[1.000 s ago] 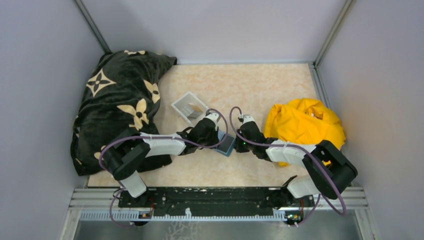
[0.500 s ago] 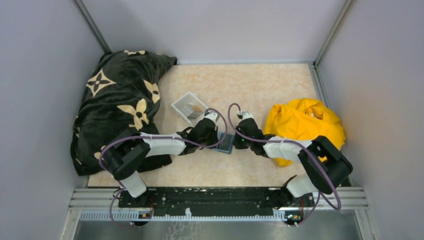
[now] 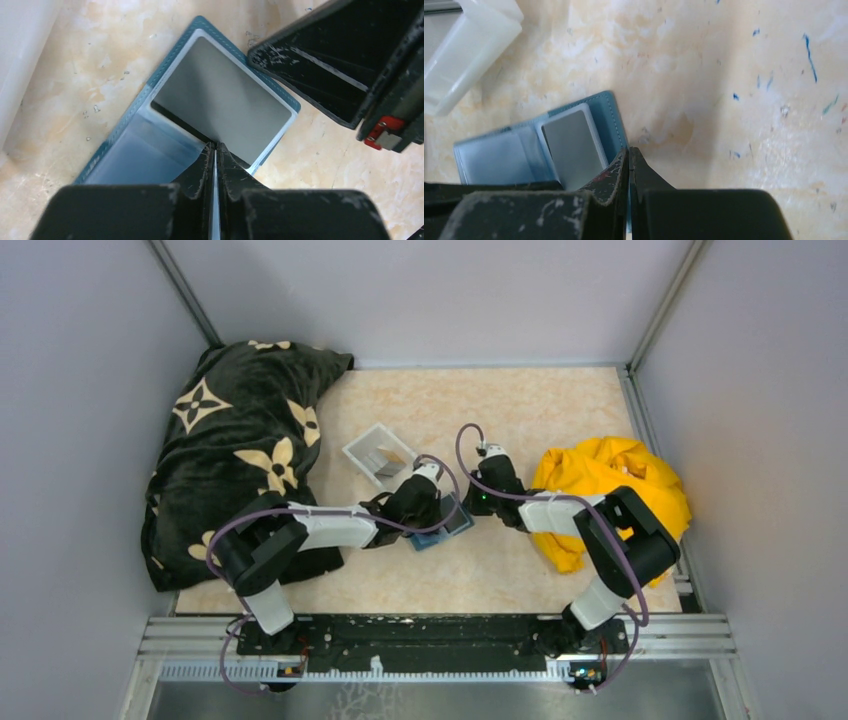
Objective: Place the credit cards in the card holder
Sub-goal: Insert the credit card into the card holder, then pick up the credit card from the storage box.
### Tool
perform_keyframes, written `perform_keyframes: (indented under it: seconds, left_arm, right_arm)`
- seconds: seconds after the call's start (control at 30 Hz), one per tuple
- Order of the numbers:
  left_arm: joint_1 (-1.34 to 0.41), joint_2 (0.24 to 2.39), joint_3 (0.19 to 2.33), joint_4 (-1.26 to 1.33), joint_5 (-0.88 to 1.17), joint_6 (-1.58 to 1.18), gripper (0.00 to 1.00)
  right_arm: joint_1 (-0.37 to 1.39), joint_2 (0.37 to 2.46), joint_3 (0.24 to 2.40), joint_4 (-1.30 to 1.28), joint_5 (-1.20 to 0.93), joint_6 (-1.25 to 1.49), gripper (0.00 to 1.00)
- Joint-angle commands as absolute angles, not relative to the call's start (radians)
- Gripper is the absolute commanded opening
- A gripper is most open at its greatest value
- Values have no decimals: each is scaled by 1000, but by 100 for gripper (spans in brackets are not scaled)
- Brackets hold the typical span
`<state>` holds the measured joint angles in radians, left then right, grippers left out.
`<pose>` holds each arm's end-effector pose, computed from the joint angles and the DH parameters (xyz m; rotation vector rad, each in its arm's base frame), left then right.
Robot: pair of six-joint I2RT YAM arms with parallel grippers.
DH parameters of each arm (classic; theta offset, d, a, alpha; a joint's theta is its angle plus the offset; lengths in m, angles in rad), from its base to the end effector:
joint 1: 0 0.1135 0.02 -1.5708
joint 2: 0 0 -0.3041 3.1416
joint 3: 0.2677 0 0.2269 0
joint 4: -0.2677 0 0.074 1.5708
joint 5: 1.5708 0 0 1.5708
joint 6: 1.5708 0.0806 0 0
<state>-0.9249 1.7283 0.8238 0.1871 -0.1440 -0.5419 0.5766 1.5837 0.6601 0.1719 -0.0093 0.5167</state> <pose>0.2295 -0.2853 0.1778 0.3719 2.3230 -0.5896 0.2651 0.1733 0.1736 -0.0764 2.3887 0.5488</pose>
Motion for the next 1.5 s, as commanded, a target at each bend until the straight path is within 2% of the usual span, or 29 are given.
perform_keyframes:
  seconds: [0.0,0.2,0.3,0.47,0.63,0.77,0.87,1.03,1.2,1.3,1.47]
  left_arm:
    - [-932,1769,873,209,-136,-554,9]
    - [-930,1763,910,165,-179,-556,14]
    - [-930,1710,915,130,-253,-555,22]
    - [-930,1616,907,98,-347,-557,31]
    - [-930,1502,882,66,-434,-580,36]
    - [-930,1386,808,74,-538,-628,49]
    - [-931,1311,762,82,-619,-656,64]
    - [-931,1243,740,2,-717,-731,76]
    - [-931,1198,716,-99,-795,-861,81]
    - [-929,1177,687,-130,-835,-948,87]
    - [-903,1164,653,-138,-827,-1012,94]
  right_arm:
    - [557,1644,707,150,-32,493,1]
    - [540,1693,748,135,-18,466,1]
    - [540,1660,771,96,20,442,2]
    - [540,1564,816,29,53,410,13]
    - [540,1510,864,-23,69,386,28]
    - [540,1490,917,-38,70,355,38]
    - [540,1528,996,-54,28,321,47]
    - [553,1623,1164,-98,-51,263,53]
    - [593,1746,1362,-156,-93,211,56]
    - [609,1817,1475,-196,-137,201,57]
    - [645,1940,1644,-269,-193,183,58]
